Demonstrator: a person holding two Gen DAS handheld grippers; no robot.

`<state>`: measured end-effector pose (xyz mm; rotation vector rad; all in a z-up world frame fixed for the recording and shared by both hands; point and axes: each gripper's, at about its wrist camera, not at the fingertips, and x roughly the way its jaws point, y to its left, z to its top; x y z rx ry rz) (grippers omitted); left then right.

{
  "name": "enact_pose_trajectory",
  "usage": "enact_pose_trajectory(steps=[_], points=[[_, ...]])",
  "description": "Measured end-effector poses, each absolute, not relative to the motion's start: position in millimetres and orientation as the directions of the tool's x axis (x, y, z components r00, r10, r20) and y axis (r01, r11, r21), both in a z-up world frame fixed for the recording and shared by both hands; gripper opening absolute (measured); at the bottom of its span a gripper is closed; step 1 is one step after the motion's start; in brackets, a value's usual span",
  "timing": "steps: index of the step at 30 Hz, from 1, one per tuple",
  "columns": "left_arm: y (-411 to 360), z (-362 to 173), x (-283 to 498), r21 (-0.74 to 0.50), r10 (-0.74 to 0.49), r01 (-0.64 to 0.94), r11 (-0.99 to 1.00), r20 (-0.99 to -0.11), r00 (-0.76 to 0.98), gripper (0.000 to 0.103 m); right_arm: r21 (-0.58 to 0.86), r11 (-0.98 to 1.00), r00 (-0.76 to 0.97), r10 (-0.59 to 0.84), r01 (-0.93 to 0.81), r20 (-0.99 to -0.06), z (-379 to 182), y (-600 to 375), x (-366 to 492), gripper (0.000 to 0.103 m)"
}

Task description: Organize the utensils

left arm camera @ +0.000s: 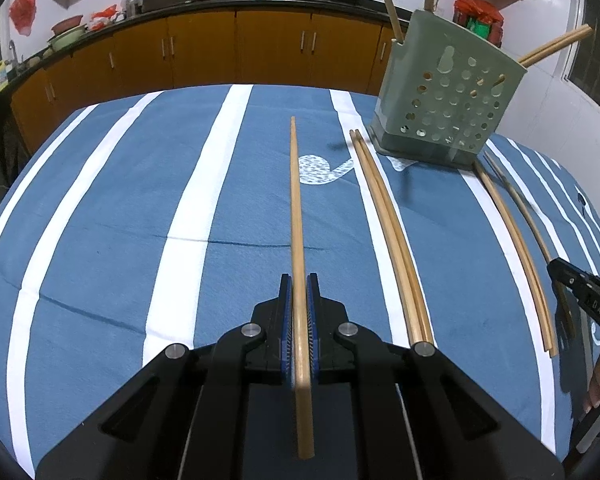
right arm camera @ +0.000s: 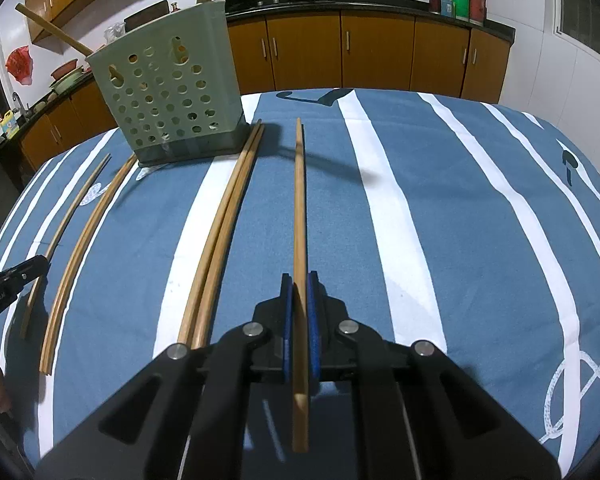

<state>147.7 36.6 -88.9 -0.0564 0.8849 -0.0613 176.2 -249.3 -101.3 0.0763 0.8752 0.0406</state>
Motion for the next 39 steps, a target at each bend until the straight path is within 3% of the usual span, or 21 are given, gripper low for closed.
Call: enact_pose_trajectory(steps=[18, 32, 39], points=[[38, -86, 147, -0.065, -0.079, 0.045, 0.997, -0.774, 0.628, 0.008, 0.077, 0.997, 0.647, 0.063, -0.007, -0.760, -95, -252, 177, 0.008], [53, 13, 141, -0.124, -0.110, 0.048, 0.991, -0.569, 0.815, 0.008, 0.140, 0.990, 0.846, 0.069, 0.006, -0.529, 11, -277, 161, 0.008], [54, 37, 153, -0.132, -0.113, 0.050, 0.990, -0.525, 0.843, 0.008, 0.153, 0.988, 0.867, 0.086, -0.012, -0.490, 31, -279, 166, 0.008]])
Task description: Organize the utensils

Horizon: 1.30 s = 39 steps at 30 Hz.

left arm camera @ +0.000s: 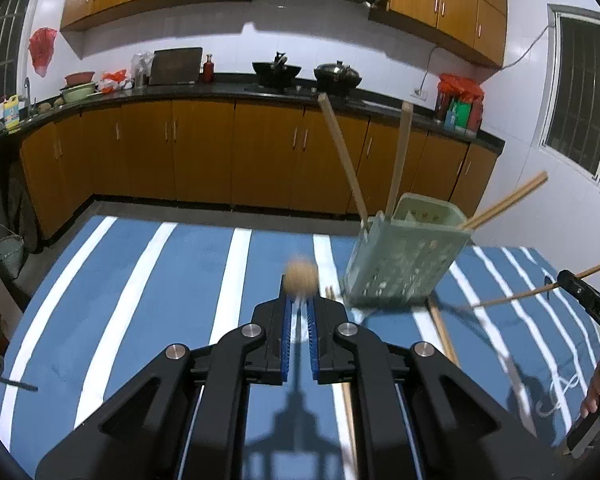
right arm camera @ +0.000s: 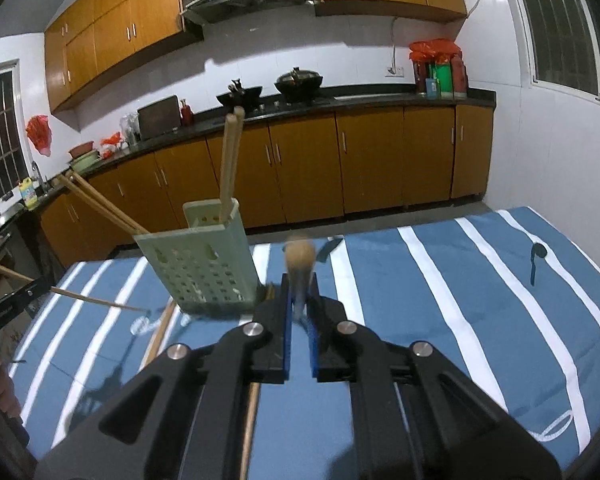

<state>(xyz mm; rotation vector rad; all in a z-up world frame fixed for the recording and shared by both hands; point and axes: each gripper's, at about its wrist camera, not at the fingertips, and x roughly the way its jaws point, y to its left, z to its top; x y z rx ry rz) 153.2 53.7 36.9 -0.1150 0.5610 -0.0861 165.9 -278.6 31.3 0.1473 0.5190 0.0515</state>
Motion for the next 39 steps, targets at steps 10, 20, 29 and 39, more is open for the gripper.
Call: enact_pose_trajectory(steps=[10, 20, 29, 39], points=[[33, 108, 151, -0.140, -0.182, 0.139, 0.980, -0.378, 0.908, 0.008, 0.232, 0.959, 0.933, 0.224, -0.160, -0.283, 121, -269, 158, 0.008], [2, 162, 169, -0.174, -0.188, 0.156, 0.972, -0.184, 0.965, 0.008, 0.177, 0.964, 0.956, 0.231, -0.199, -0.183, 158, -238, 179, 0.008], [-15, 148, 198, -0.204, -0.141, 0.115, 0.972, -0.119, 0.983, 0.008, 0.174, 0.970, 0.945, 0.209, -0.168, -0.252, 137, -229, 215, 0.008], [-20, 106, 219, -0.208, -0.160, 0.112, 0.972, -0.231, 0.960, 0.012, 0.182, 0.969, 0.917, 0.218, -0.164, -0.334, 108, -224, 231, 0.012]])
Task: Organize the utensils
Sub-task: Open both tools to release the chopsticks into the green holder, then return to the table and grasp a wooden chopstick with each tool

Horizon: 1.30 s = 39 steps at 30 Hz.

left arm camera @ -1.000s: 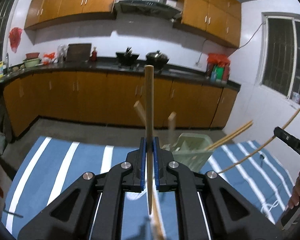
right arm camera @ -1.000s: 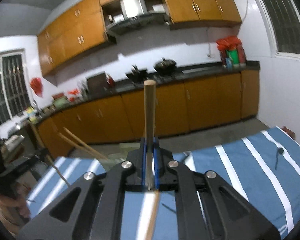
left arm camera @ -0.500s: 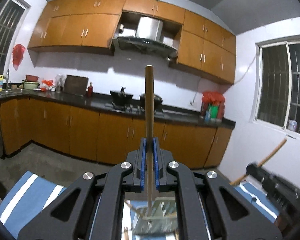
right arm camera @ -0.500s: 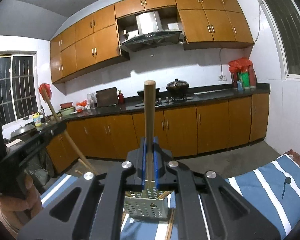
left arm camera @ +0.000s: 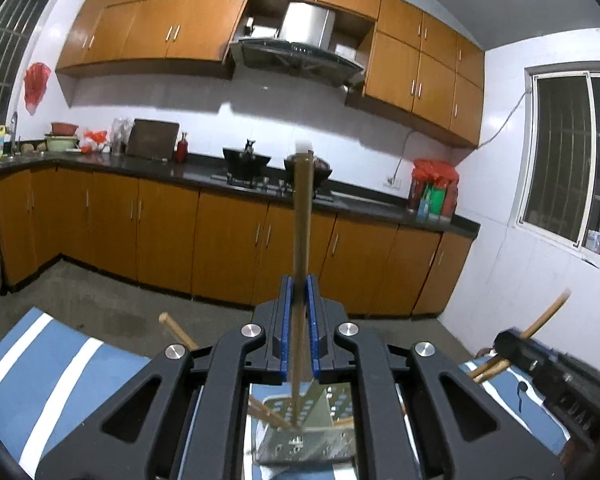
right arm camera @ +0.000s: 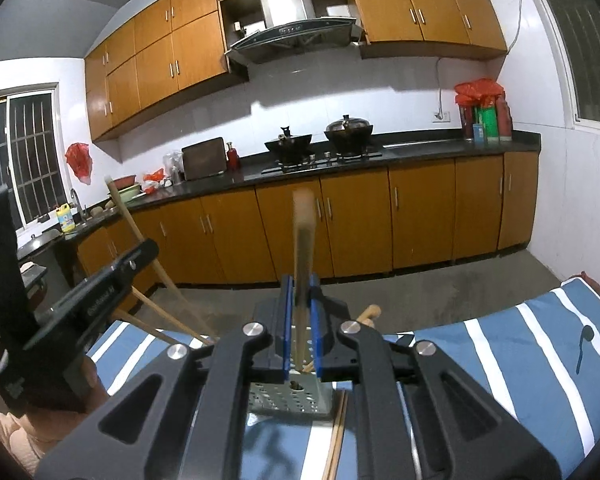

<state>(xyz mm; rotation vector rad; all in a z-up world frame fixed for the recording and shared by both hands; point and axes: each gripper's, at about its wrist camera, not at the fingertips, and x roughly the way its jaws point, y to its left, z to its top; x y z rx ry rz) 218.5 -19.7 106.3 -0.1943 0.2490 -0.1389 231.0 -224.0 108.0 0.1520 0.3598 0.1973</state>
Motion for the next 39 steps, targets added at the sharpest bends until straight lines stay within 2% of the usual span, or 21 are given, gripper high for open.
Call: enact_pose_trajectory(steps=[1, 3, 11, 15, 18, 25, 29, 31, 39], points=[[-17, 106, 216, -0.210, -0.159, 0.110, 0.971, -0.234, 0.959, 0.016, 0.186, 0.969, 0.918, 0.219, -0.164, -0.330, 109, -225, 229, 0.013], [-11, 108, 211, -0.214, -0.152, 0.102, 0.971, -0.230, 0.961, 0.033, 0.193, 0.968, 0.922, 0.217, -0.161, -0.320, 111, -227, 224, 0.017], [11, 123, 181, -0.233, -0.153, 0.106, 0.967, -0.194, 0.969, 0.038, 0.200, 0.968, 0.943, 0.201, -0.150, -0.265, 123, -244, 187, 0.020], [29, 118, 152, -0.232, -0.129, 0.080, 0.969, -0.206, 0.970, 0.043, 0.197, 0.972, 0.944, 0.180, -0.128, -0.277, 112, -253, 166, 0.023], [39, 101, 139, -0.205, -0.091, 0.039, 0.978, -0.251, 0.964, 0.047, 0.176, 0.979, 0.920, 0.157, -0.098, -0.359, 79, -256, 157, 0.023], [51, 13, 135, -0.117, -0.033, -0.032, 0.993, -0.516, 0.856, 0.047, 0.192, 0.980, 0.751, 0.168, -0.056, -0.639, -30, -250, 166, 0.022], [49, -27, 133, -0.111, -0.052, -0.022, 0.994, -0.622, 0.781, 0.044, 0.195, 0.978, 0.674, 0.196, -0.079, -0.713, -68, -236, 169, 0.019], [46, -40, 130, -0.109, -0.060, -0.015, 0.994, -0.648, 0.759, 0.043, 0.188, 0.978, 0.654, 0.202, -0.092, -0.729, -77, -230, 168, 0.018], [34, -62, 127, -0.114, -0.094, 0.020, 0.993, -0.696, 0.712, 0.043, 0.182, 0.978, 0.604, 0.209, -0.106, -0.769, -94, -220, 172, 0.018]])
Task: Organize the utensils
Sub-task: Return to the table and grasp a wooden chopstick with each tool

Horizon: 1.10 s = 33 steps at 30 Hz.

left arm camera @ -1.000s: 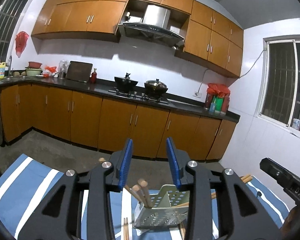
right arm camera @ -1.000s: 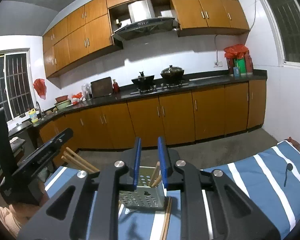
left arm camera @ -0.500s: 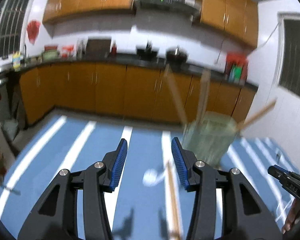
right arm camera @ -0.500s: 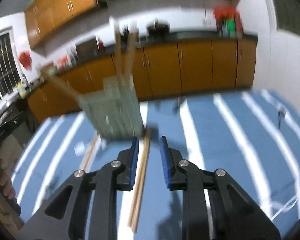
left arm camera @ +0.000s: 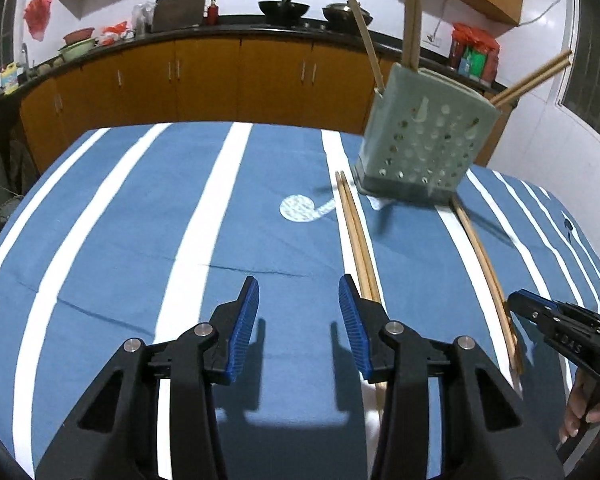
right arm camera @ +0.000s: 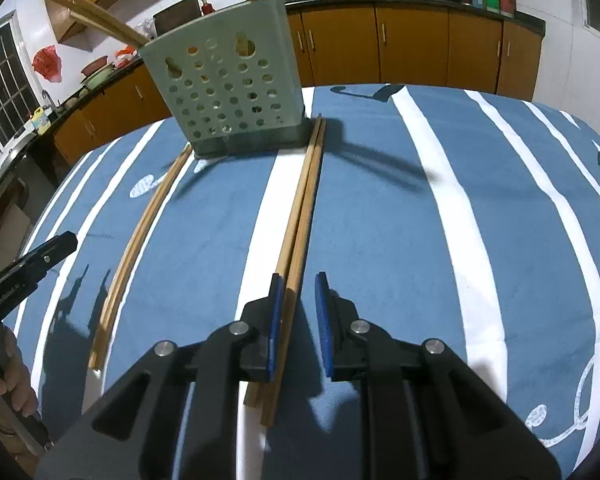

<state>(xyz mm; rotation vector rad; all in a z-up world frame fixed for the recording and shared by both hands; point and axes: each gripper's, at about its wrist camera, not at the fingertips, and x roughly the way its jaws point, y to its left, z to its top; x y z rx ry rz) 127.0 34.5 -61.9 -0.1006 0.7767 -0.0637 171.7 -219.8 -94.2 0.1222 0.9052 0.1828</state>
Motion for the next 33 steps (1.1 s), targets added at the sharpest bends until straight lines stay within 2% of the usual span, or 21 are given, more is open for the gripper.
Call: enact_pose_trajectory(steps=[9, 21, 33], points=[[25, -73, 129, -0.133, -0.135, 0.055, 0.990, -0.725, 0.675, 0.037, 0.126, 0.987, 0.605, 0.163, -0.104, -0.780, -98, -216, 175, 0.009], [8, -81, 127, -0.165, -0.214, 0.136, 0.977, -0.746, 0.631, 0.027, 0.119, 0.993, 0.623, 0.086, 0.012, -0.778, -99, -248, 178, 0.008], [-9, -89, 128, -0.104, -0.186, 0.167, 0.980, -0.769, 0.611, 0.023, 0.112, 0.994, 0.624, 0.078, 0.015, -0.777, -99, -251, 177, 0.008]])
